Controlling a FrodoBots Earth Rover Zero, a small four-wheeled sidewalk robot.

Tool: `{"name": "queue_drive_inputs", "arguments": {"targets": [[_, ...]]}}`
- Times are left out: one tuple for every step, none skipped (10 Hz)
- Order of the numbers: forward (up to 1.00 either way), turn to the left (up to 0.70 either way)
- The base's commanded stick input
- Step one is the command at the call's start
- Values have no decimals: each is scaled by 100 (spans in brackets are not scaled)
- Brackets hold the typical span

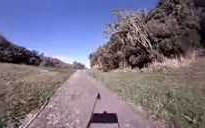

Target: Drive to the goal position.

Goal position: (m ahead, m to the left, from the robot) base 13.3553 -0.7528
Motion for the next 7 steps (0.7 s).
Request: {"name": "queue_drive_inputs", "arguments": {"targets": [[100, 40], [100, 41], [100, 41], [100, 41], [100, 41], [100, 41], [100, 41]]}}
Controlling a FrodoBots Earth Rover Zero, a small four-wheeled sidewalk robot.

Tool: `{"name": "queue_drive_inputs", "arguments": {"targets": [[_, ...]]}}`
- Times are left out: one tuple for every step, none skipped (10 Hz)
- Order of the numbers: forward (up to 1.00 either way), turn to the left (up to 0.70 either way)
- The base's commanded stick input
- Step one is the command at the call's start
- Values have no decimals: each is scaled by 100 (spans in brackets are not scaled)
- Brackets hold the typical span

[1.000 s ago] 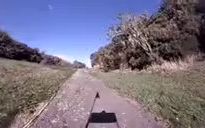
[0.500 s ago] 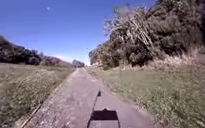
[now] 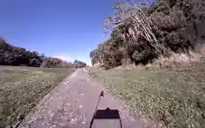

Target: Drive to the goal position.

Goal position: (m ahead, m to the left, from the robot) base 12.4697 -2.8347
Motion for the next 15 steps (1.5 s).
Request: {"name": "queue_drive_inputs", "arguments": {"targets": [[100, 40], [100, 34], [100, 7], [100, 1], [100, 1], [100, 1], [100, 1], [100, 1], [100, 1], [100, -10], [100, -23], [100, -38], [100, -29], [100, -16], [100, -1]]}}
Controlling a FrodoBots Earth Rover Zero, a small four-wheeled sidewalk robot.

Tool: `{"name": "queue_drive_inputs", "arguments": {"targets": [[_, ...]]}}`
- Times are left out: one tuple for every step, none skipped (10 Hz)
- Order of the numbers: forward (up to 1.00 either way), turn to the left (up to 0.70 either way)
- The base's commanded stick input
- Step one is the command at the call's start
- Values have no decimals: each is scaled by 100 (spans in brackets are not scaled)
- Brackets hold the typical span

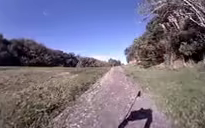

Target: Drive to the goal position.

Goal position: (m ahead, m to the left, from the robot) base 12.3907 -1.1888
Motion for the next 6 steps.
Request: {"name": "queue_drive_inputs", "arguments": {"targets": [[100, 1], [100, 1], [100, 1], [100, 1], [100, 1], [100, 1]]}}
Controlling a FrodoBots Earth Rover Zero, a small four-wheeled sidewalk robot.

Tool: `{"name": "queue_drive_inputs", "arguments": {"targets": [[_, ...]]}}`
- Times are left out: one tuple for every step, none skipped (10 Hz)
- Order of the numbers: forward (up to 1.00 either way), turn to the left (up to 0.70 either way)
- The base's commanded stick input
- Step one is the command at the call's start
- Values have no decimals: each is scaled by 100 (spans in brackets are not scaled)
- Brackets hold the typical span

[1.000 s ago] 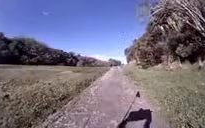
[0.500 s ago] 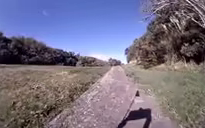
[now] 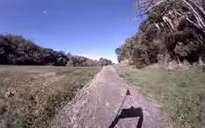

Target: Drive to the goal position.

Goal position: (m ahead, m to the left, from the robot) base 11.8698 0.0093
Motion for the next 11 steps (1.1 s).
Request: {"name": "queue_drive_inputs", "arguments": {"targets": [[100, 1], [100, 1], [100, 1], [100, 1], [100, 1], [100, 1], [100, 1], [100, 1], [100, 1], [100, 1], [100, 1]]}}
